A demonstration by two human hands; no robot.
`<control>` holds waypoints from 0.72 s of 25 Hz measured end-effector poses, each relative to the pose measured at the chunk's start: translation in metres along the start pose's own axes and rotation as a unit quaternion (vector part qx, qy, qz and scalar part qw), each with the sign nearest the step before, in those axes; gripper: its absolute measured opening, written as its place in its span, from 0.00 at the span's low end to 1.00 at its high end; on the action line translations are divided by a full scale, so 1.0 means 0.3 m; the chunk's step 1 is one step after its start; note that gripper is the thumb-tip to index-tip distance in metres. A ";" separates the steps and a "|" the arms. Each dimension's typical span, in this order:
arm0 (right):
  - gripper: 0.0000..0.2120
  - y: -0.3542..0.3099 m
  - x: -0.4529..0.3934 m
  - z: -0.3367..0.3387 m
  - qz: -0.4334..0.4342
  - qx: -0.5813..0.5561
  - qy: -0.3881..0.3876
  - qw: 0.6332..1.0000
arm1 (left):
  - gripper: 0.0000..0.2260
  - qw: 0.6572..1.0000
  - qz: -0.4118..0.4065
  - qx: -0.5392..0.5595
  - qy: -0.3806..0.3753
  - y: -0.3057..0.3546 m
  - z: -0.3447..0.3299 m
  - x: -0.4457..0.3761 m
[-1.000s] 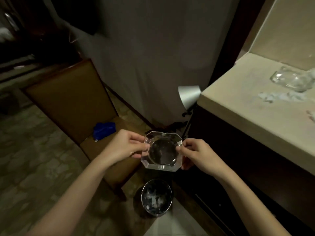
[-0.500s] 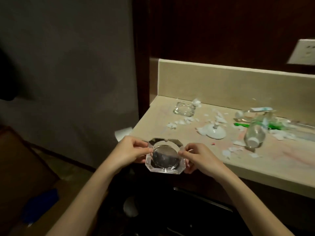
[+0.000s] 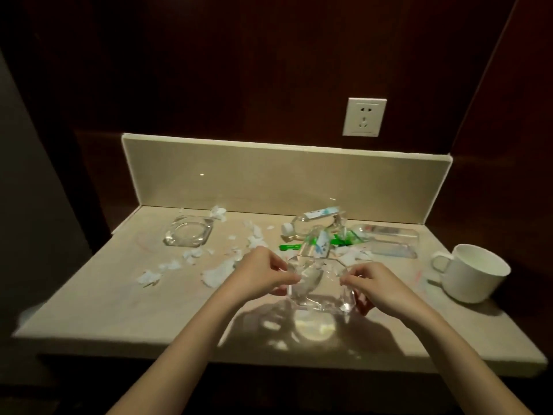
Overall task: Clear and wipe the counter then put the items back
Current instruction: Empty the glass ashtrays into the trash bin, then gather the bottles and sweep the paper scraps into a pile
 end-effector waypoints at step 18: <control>0.11 0.425 -0.229 0.256 -0.137 0.158 0.004 0.978 | 0.15 0.946 -0.064 -0.279 -0.152 0.134 -0.548 -0.391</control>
Point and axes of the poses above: each hand's wrist, its own x-axis away from the middle knuckle, its own z-axis out of the back of the hand, y = z × x, the point moved 10 cm from there along -x, towards the middle knuckle, and after that the axes turned 6 degrees about y, right-handed, at the moved point
